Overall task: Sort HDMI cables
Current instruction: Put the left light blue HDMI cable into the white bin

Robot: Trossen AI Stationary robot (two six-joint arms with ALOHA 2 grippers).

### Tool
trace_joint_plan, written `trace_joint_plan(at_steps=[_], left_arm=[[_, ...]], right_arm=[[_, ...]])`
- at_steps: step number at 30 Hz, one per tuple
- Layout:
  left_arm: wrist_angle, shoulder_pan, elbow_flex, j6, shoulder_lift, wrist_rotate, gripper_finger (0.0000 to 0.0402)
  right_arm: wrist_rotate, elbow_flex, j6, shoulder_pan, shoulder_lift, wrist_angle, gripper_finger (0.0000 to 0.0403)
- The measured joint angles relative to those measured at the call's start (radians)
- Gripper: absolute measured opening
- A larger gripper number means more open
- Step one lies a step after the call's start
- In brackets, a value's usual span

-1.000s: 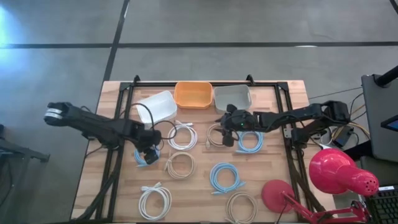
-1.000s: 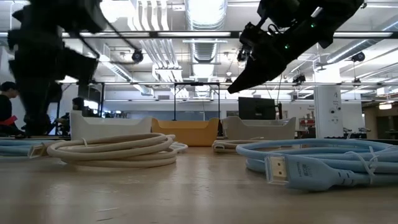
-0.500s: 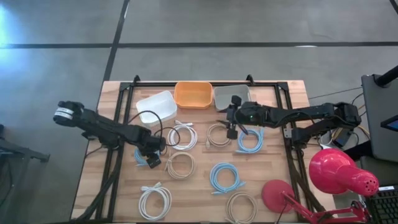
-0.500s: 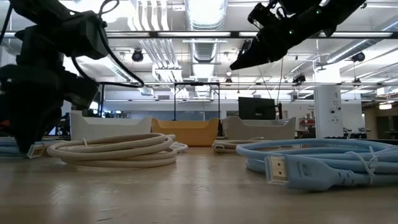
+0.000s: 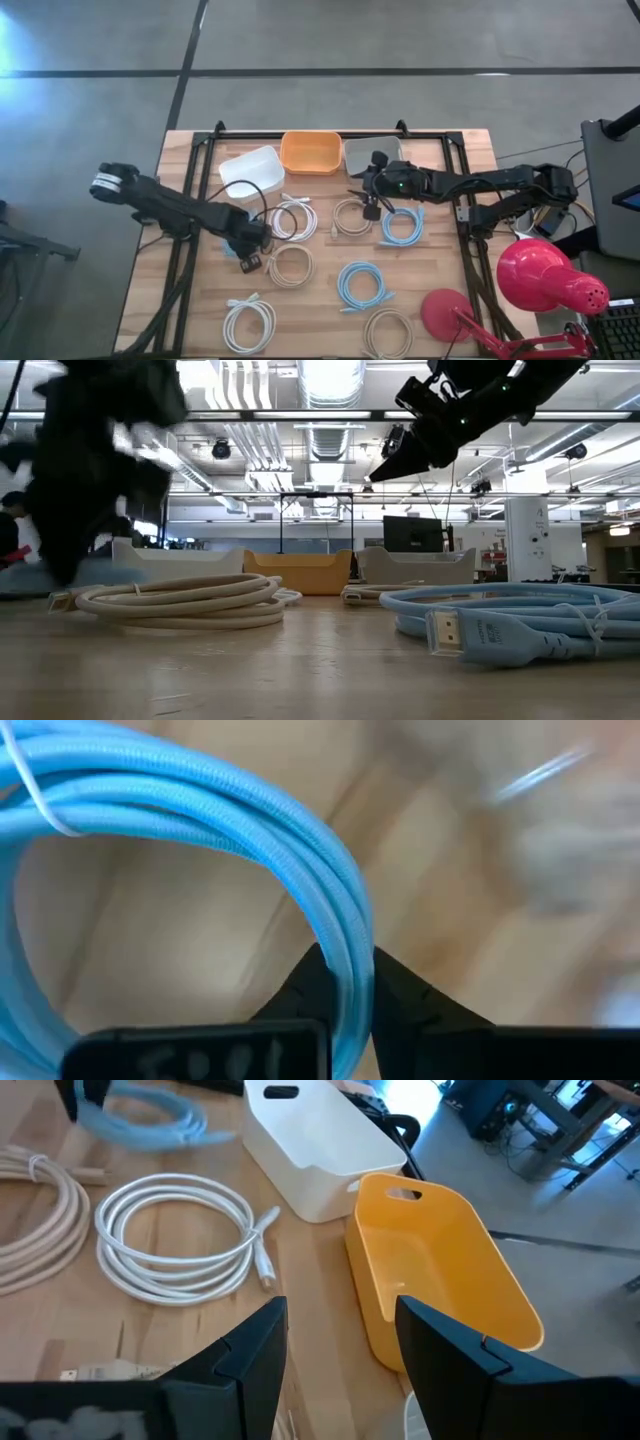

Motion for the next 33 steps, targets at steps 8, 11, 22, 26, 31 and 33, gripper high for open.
trace_joint_plan(at_steps=[8, 11, 22, 26, 31, 33], left_arm=[[-0.230, -0.013, 0.265, 0.092, -0.037, -0.266, 0.0037], [-0.258, -0.008, 0.324, 0.199, -0.034, -0.394, 0.0037], [-0.253, 0.198, 0.306, 0.517, -0.029, -0.625, 0.0040], [-0.165, 0.330, 0.236, 0.569, -0.030, -0.601, 0.0040], [0.044, 0.446, 0.119, 0.618, -0.030, -0.599, 0.0041], [0.096, 0.475, 0.073, 0.618, -0.030, -0.599, 0.0041]], right_arm=[[0.000, 0.000, 0.027, 0.000, 0.004, 0.002, 0.0184], [-0.001, 0.000, 0.045, 0.000, 0.004, 0.002, 0.0185], [-0.001, 0.000, 0.045, 0.000, 0.004, 0.003, 0.0184], [-0.001, 0.000, 0.041, 0.000, 0.004, 0.003, 0.0182], [-0.001, 0.000, 0.038, 0.000, 0.004, 0.004, 0.0178], [-0.001, 0.000, 0.038, 0.000, 0.004, 0.004, 0.0178]])
